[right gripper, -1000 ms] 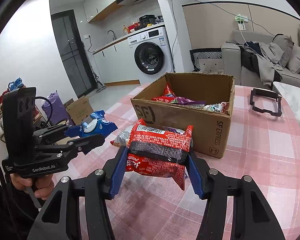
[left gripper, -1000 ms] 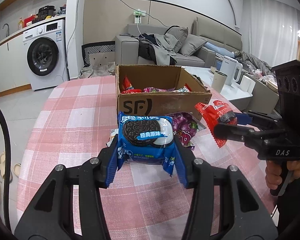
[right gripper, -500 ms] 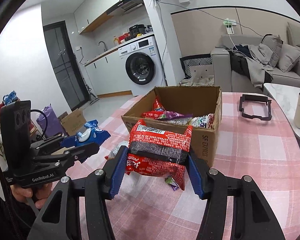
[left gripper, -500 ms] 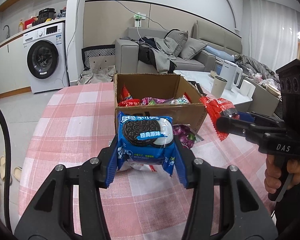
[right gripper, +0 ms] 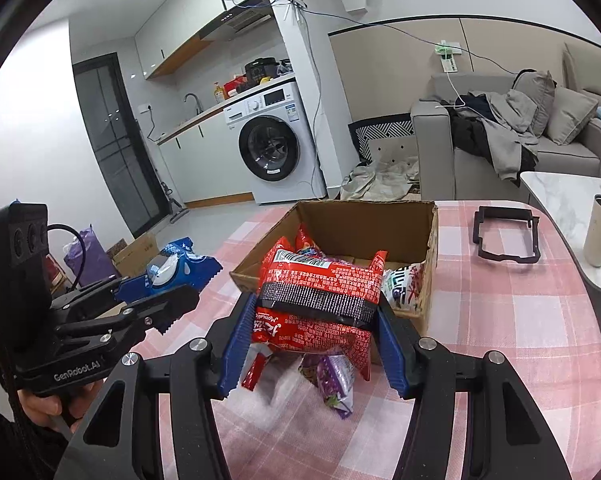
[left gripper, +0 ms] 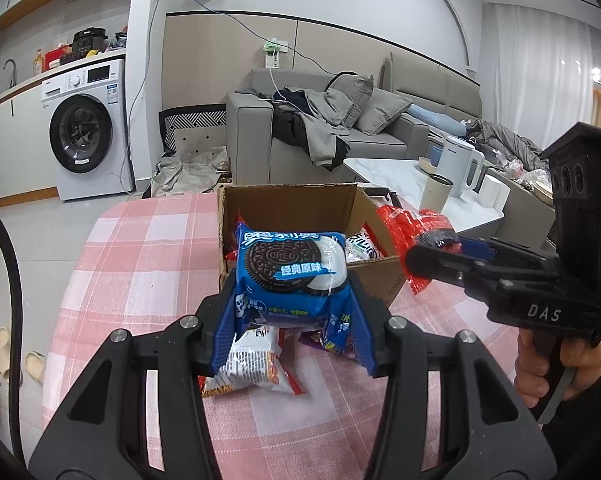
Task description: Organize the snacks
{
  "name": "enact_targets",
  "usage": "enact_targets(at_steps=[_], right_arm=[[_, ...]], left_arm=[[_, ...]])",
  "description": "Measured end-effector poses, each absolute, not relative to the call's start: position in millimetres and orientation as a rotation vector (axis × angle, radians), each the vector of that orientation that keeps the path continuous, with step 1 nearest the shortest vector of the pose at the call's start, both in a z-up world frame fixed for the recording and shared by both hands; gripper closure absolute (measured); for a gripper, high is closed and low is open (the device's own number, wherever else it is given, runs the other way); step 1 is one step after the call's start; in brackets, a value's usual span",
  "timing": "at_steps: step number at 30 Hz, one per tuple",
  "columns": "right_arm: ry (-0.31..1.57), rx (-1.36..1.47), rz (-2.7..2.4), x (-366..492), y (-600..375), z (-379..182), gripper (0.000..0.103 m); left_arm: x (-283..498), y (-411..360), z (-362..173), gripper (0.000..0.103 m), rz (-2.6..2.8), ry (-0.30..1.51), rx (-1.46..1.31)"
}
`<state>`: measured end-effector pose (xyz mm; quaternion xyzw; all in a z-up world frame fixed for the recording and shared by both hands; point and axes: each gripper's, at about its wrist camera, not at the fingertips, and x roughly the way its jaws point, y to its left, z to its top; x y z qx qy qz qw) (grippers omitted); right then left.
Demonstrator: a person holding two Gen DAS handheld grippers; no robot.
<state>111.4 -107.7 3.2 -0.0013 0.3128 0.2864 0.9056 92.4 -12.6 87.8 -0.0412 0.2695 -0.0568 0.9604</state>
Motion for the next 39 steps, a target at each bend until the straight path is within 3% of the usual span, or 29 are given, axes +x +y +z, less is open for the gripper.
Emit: enact_targets(at_steps=[22, 39], right_arm=[[0.648, 0.041, 0.552, 154, -119, 15, 0.046], [0.696, 0.012, 0.547, 191, -102, 2, 0.046]], left_arm=[[164, -17, 109, 0.057, -0.123, 0.561, -0.042], [222, 6, 82, 0.057, -0.088, 0.614, -0.081]])
